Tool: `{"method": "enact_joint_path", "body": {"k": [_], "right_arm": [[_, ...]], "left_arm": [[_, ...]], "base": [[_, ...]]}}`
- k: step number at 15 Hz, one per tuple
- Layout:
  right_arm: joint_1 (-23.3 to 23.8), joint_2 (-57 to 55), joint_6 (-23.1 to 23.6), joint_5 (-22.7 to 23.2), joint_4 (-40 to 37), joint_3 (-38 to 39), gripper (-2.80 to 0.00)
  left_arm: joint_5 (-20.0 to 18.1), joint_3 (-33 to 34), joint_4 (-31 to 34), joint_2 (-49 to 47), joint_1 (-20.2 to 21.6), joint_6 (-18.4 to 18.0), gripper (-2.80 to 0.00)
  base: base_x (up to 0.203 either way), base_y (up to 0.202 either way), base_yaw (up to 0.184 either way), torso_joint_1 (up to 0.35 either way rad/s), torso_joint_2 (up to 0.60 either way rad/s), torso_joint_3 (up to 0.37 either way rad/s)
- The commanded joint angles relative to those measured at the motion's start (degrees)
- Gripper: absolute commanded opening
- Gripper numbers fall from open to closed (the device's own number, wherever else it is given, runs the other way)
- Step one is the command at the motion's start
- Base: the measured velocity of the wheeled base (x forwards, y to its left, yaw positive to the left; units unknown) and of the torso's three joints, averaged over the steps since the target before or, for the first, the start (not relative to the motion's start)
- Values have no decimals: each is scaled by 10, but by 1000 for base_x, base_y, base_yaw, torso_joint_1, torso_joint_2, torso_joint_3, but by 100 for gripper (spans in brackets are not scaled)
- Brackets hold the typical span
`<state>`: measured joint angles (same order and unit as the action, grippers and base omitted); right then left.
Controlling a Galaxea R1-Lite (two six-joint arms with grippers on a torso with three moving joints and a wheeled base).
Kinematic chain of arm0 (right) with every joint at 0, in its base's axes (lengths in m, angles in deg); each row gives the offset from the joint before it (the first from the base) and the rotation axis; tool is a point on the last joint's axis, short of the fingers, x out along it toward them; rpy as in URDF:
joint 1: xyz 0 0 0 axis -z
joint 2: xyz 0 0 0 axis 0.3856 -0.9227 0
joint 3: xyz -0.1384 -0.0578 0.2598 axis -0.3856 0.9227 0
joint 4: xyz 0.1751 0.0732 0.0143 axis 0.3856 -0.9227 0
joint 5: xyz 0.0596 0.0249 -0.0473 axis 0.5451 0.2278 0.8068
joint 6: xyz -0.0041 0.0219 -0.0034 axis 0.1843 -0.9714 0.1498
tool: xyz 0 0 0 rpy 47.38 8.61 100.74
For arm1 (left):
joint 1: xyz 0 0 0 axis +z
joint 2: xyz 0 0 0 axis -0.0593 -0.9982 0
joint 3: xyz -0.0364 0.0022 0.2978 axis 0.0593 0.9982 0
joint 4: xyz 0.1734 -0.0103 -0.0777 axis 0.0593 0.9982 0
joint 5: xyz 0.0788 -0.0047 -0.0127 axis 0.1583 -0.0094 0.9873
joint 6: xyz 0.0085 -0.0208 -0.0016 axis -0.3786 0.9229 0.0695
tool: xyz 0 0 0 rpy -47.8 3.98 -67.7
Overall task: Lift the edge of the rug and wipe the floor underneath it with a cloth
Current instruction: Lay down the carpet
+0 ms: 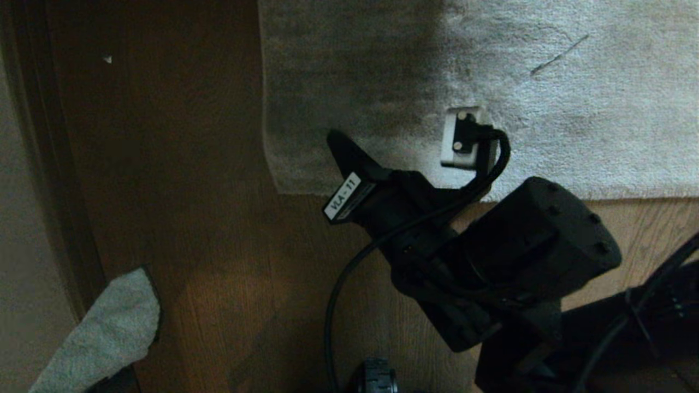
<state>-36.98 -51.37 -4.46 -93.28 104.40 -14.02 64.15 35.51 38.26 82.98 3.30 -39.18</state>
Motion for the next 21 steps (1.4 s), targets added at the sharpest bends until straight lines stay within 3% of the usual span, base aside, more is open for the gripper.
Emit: {"method": "enact_joint_path", "body": {"k": [1, 13, 21], "right_arm": [[8, -19, -1, -1, 27, 8, -280], [49, -74, 1, -2, 27, 88, -280], [139, -82, 13, -4, 27, 127, -280]], "left_arm": [[0, 0, 0, 0, 0, 0, -280], [0, 0, 0, 0, 0, 0, -280], [0, 0, 0, 0, 0, 0, -280]], "base": [[0, 0, 0, 0, 0, 0], [0, 0, 0, 0, 0, 0], [0, 0, 0, 0, 0, 0]]}}
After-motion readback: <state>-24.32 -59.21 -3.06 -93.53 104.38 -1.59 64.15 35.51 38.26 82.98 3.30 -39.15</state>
